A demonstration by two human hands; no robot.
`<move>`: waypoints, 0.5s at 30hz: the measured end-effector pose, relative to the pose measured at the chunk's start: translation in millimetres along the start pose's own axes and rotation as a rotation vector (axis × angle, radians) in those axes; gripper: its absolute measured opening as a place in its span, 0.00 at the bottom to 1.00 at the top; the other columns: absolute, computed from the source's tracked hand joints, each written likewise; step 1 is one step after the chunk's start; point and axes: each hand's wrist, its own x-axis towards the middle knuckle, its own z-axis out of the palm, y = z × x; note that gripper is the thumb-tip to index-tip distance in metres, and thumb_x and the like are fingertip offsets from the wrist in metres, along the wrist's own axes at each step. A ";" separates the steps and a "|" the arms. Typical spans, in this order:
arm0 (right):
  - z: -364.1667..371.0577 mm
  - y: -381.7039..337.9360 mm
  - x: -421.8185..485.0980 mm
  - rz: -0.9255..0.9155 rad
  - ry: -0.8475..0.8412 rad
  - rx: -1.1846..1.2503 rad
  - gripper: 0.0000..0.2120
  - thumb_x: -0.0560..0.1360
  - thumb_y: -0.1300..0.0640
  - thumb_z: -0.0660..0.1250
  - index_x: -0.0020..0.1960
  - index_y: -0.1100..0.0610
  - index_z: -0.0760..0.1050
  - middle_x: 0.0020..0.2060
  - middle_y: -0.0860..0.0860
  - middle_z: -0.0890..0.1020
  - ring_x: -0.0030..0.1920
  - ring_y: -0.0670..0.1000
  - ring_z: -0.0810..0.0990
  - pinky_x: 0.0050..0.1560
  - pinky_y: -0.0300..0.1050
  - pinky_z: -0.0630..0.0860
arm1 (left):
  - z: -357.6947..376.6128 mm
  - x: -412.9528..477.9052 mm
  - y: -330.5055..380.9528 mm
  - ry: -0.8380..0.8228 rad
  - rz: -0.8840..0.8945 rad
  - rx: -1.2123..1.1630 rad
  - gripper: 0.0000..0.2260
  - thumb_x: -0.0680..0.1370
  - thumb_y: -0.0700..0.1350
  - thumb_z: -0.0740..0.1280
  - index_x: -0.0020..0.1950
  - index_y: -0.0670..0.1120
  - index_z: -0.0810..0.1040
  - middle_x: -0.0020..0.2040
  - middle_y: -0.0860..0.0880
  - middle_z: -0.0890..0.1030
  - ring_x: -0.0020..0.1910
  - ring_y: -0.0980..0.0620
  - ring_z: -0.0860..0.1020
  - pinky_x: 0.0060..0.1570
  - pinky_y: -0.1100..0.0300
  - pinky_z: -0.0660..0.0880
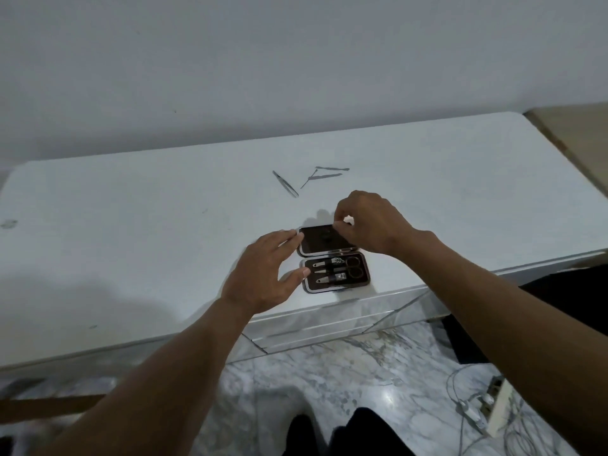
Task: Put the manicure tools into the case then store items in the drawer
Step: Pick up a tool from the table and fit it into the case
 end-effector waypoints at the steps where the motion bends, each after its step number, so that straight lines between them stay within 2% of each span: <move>1: 0.9 -2.9 5.0 0.033 0.010 0.010 0.09 0.75 0.54 0.64 0.49 0.55 0.81 0.49 0.54 0.82 0.50 0.55 0.80 0.50 0.47 0.75 | -0.6 -0.3 0.1 -0.005 0.000 -0.002 0.28 0.76 0.60 0.62 0.72 0.47 0.70 0.70 0.49 0.73 0.68 0.51 0.69 0.68 0.57 0.64; 6: 9.9 -18.6 24.1 0.136 -0.008 0.042 0.08 0.74 0.54 0.63 0.48 0.54 0.80 0.49 0.52 0.83 0.50 0.56 0.80 0.49 0.47 0.77 | -2.6 -0.2 -0.8 -0.002 -0.008 -0.015 0.28 0.76 0.59 0.61 0.72 0.46 0.70 0.69 0.48 0.73 0.68 0.51 0.69 0.68 0.61 0.61; 11: 16.4 -40.7 51.4 0.136 -0.020 0.024 0.09 0.74 0.55 0.62 0.49 0.56 0.79 0.50 0.54 0.83 0.50 0.59 0.81 0.49 0.50 0.78 | -1.3 1.1 -2.0 0.015 0.006 -0.047 0.26 0.76 0.57 0.64 0.70 0.44 0.73 0.67 0.47 0.75 0.67 0.51 0.71 0.67 0.54 0.68; 15: 21.4 -51.4 85.9 0.162 -0.019 0.009 0.10 0.76 0.56 0.61 0.53 0.58 0.76 0.51 0.56 0.82 0.51 0.60 0.80 0.44 0.46 0.73 | -1.9 3.2 -1.1 0.034 0.019 -0.077 0.24 0.76 0.53 0.65 0.69 0.43 0.74 0.66 0.48 0.76 0.66 0.52 0.71 0.67 0.58 0.67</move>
